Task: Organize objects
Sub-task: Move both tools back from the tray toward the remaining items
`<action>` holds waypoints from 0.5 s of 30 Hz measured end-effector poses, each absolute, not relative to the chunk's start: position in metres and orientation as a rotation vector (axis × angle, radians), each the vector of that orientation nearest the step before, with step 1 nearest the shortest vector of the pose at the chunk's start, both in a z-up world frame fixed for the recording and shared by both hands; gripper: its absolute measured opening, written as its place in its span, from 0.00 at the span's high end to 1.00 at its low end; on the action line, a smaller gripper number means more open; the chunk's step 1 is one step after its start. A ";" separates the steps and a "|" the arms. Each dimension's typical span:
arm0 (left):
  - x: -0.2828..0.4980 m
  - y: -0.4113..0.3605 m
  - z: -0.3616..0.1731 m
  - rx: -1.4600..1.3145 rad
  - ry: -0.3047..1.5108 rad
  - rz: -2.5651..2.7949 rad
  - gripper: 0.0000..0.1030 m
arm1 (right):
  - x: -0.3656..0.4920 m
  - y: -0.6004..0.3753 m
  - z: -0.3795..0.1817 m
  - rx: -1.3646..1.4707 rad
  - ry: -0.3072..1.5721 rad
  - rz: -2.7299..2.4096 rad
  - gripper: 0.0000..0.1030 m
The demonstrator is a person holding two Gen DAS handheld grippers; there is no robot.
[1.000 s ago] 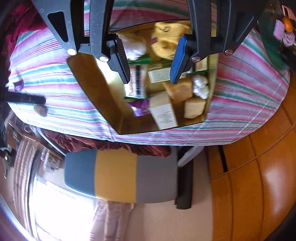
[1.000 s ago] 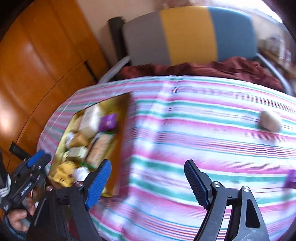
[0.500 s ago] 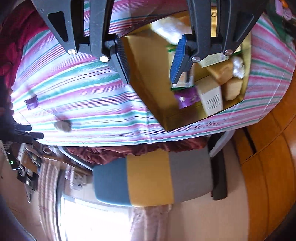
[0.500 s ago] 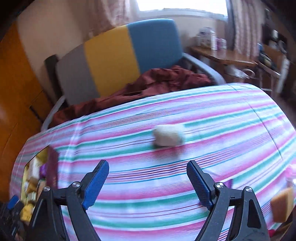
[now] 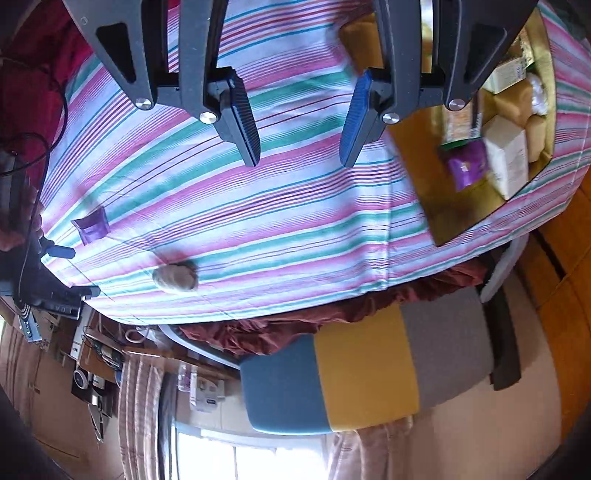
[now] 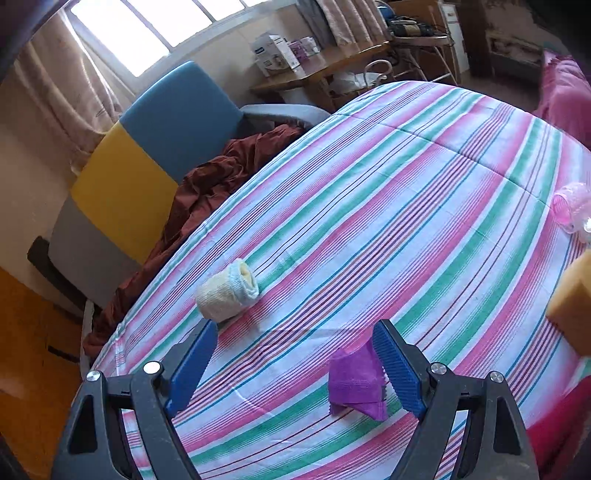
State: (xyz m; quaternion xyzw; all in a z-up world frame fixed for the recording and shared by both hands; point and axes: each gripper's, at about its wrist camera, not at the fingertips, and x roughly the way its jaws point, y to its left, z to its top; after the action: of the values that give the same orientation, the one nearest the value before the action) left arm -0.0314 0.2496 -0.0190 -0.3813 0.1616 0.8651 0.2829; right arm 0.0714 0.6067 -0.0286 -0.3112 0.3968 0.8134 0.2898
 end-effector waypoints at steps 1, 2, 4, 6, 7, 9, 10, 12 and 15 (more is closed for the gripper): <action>-0.033 0.256 -0.021 -1.028 0.433 2.300 0.56 | 0.077 0.610 -0.028 -0.798 1.081 2.158 0.16; -0.034 0.265 -0.022 -1.036 0.433 2.281 0.56 | 0.084 0.613 -0.028 -0.762 1.111 2.146 0.16; -0.037 0.280 -0.024 -1.042 0.430 2.249 0.56 | 0.095 0.620 -0.029 -0.700 1.165 2.112 0.15; -0.039 0.295 -0.026 -1.046 0.420 2.208 0.56 | 0.103 0.626 -0.031 -0.658 1.212 2.081 0.15; -0.040 0.302 -0.027 -1.052 0.411 2.185 0.56 | 0.107 0.628 -0.032 -0.643 1.236 2.072 0.15; -0.046 0.318 -0.030 -1.081 0.382 2.140 0.56 | 0.111 0.633 -0.035 -0.630 1.279 2.059 0.15; -0.049 0.326 -0.032 -1.096 0.375 2.118 0.56 | 0.110 0.633 -0.036 -0.633 1.290 2.058 0.15; -0.050 0.345 -0.034 -1.063 0.429 2.109 0.56 | 0.106 0.633 -0.039 -0.652 1.312 2.062 0.14; -0.054 0.373 -0.035 -1.002 0.511 2.065 0.46 | 0.098 0.630 -0.043 -0.692 1.342 2.084 0.14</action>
State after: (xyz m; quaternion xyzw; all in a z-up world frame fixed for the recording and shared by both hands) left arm -0.0539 0.3730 -0.0353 -0.3932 0.2006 0.8106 0.3847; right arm 0.0977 0.6304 -0.0434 -0.2582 0.5006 0.7773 0.2802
